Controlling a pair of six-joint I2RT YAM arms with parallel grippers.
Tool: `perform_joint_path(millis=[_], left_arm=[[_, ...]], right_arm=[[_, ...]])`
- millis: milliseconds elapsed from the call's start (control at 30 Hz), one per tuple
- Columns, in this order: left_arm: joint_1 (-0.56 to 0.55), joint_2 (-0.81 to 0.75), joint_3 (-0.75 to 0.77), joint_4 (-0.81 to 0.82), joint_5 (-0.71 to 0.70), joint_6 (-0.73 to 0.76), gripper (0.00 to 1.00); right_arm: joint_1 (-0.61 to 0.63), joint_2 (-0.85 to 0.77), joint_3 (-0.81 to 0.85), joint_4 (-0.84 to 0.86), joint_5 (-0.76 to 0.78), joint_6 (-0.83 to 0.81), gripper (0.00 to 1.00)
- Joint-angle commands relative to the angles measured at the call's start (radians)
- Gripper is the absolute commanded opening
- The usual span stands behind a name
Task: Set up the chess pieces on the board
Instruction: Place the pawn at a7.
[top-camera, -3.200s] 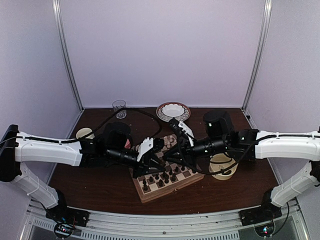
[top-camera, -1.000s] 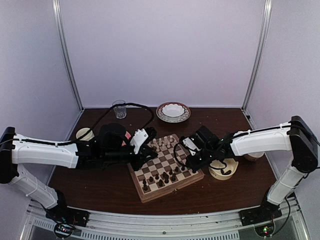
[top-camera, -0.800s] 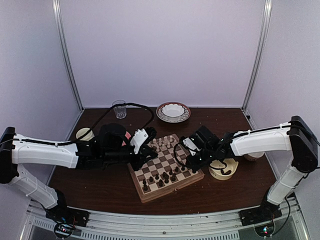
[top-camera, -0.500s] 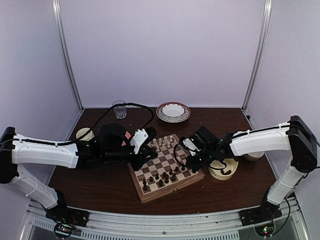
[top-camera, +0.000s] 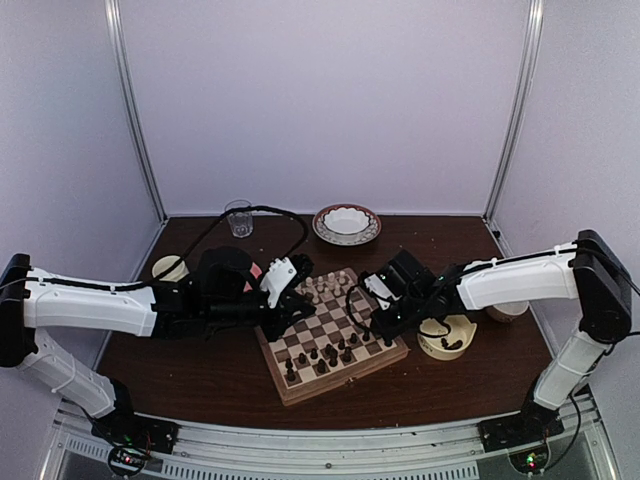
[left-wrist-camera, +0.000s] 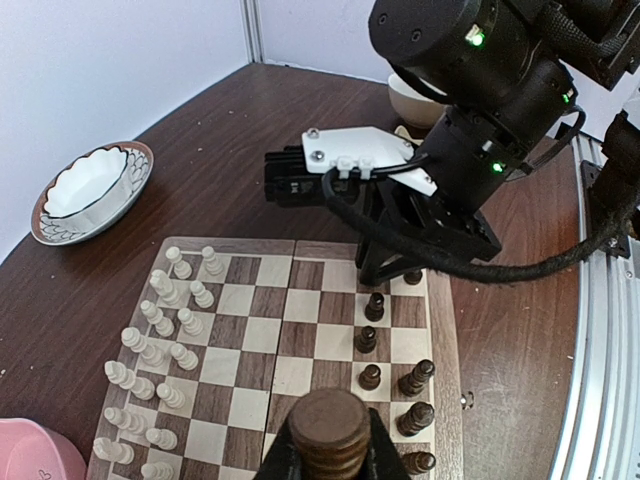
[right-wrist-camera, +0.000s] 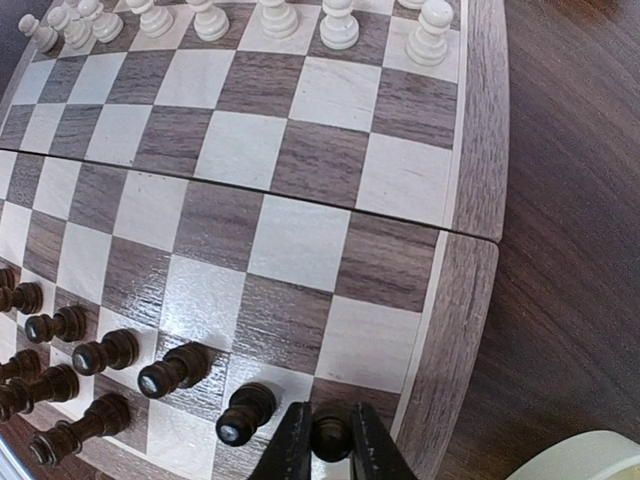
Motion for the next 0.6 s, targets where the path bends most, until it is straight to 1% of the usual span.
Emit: perform_joint_path(millis=[0,133,267,500,567], left_arm=[[0.005,-0.013,0.004,0.039,0.010,-0.009,0.08],[0.005,-0.013,0.004,0.038,0.010,-0.009,0.09],[0.006,-0.009,0.009,0.036,0.010,-0.010,0.09],[0.005,-0.009,0.009,0.035,0.012,-0.010,0.09],[0.006,-0.009,0.008,0.035,0.011,-0.010,0.09]], right_arm=[[-0.006,0.023,0.031,0.000,0.025,-0.002,0.19],[-0.005,0.017,0.029,-0.002,0.029,-0.004,0.22],[-0.006,0.007,0.025,-0.001,0.035,-0.004,0.22],[-0.006,-0.004,0.021,-0.006,0.044,-0.004,0.14],[-0.006,-0.007,0.021,-0.011,0.054,-0.003,0.14]])
